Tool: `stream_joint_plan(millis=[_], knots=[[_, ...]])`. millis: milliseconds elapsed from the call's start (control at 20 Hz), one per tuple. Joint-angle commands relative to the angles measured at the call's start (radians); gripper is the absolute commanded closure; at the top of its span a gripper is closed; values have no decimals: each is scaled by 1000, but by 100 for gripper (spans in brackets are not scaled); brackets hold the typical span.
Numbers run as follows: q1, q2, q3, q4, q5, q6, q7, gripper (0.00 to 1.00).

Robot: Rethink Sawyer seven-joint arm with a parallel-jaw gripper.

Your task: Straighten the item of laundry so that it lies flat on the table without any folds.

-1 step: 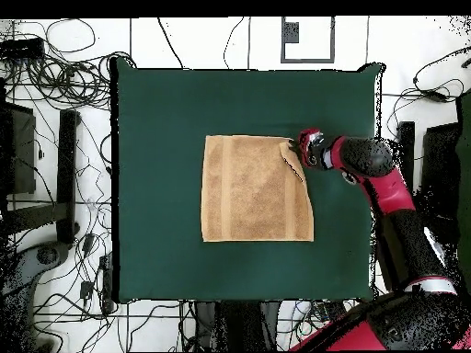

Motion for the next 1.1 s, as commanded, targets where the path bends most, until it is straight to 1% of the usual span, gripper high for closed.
stream_joint_plan(millis=[50,150,200,350,400,450,550,600,900,1100], knots=[[114,172,-21,17,-247,-306,-194,100],[141,158,-56,2,-272,-314,-137,100],[162,149,-82,-2,-279,-325,-78,100],[211,133,-142,-24,-303,-355,23,100],[227,128,-162,-32,-311,-364,56,0],[227,127,-162,-33,-324,-380,41,0],[221,124,-155,-44,-343,-377,-11,0],[218,122,-153,-47,-339,-360,-19,0],[242,98,-186,-52,-352,-311,11,0],[247,100,-187,-62,-347,-277,-16,0]])
